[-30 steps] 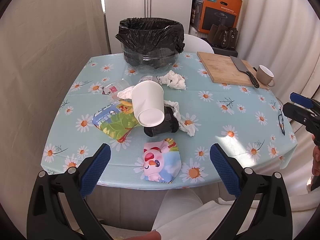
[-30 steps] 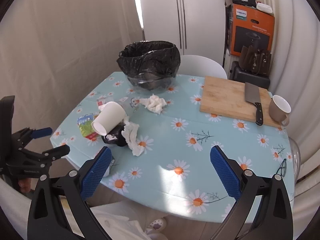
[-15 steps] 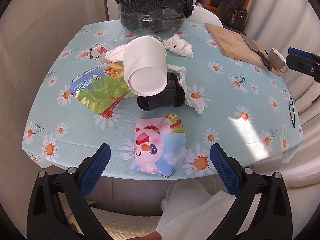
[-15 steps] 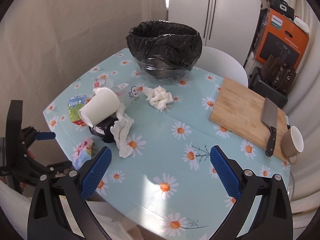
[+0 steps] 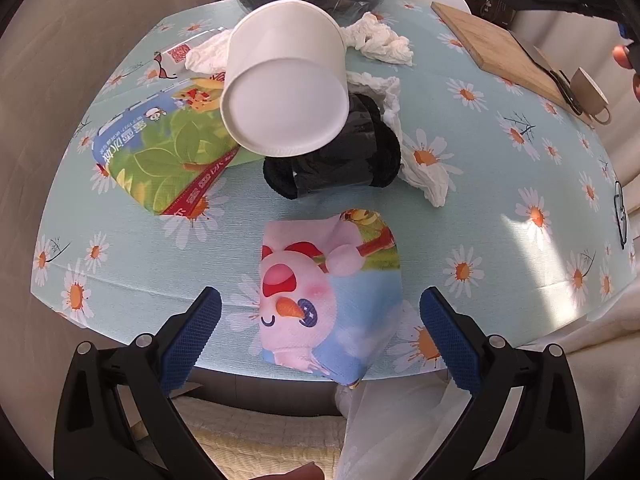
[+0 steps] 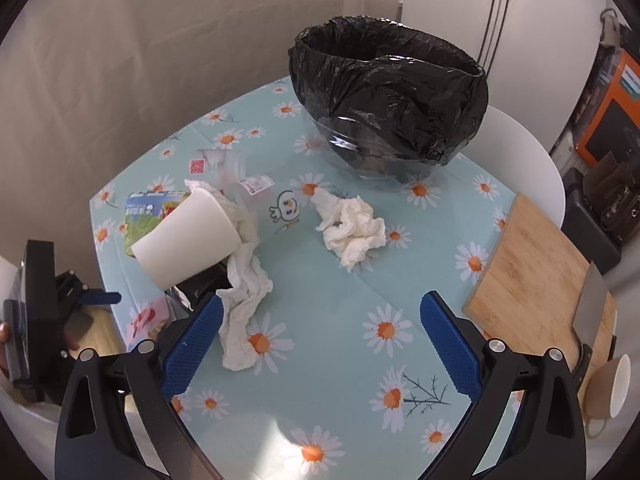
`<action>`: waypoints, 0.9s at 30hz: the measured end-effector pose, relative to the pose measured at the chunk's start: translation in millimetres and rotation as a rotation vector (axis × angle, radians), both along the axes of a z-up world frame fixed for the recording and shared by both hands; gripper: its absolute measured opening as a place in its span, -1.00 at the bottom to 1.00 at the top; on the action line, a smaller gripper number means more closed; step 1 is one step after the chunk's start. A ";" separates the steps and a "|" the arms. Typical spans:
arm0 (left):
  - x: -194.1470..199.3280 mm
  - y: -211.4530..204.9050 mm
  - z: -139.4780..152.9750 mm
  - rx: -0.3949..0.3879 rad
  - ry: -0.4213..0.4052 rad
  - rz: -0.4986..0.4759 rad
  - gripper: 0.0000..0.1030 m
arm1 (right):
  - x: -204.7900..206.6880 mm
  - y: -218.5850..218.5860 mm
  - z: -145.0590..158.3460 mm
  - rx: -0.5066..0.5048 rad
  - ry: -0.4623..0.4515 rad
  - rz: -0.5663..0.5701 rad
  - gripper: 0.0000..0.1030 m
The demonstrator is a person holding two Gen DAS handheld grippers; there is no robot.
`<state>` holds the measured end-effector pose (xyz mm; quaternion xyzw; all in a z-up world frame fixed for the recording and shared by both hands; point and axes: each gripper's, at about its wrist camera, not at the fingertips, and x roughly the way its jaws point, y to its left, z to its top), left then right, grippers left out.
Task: Collect trash
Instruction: 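Grasp the crumpled white tissue with the right tool while the left tool grasps the pink pouch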
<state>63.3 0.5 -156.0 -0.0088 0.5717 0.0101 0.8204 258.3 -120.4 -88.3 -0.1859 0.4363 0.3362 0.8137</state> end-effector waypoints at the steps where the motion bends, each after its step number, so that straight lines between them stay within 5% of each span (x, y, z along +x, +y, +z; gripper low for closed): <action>1: 1.7 -1.0 -4.0 0.008 0.010 -0.001 0.89 | 7.3 3.9 -4.6 0.000 0.006 0.007 0.82; 10: 15.9 -0.8 -30.4 -0.009 0.081 0.010 0.89 | 70.4 30.9 -54.6 -0.002 0.058 0.050 0.82; 21: 24.7 -9.5 -34.8 0.008 0.013 0.019 0.92 | 113.6 54.3 -118.3 -0.038 0.115 0.065 0.81; 27: 26.7 -6.0 -34.0 0.011 -0.016 0.030 0.92 | 117.6 59.7 -127.7 -0.063 0.065 0.084 0.36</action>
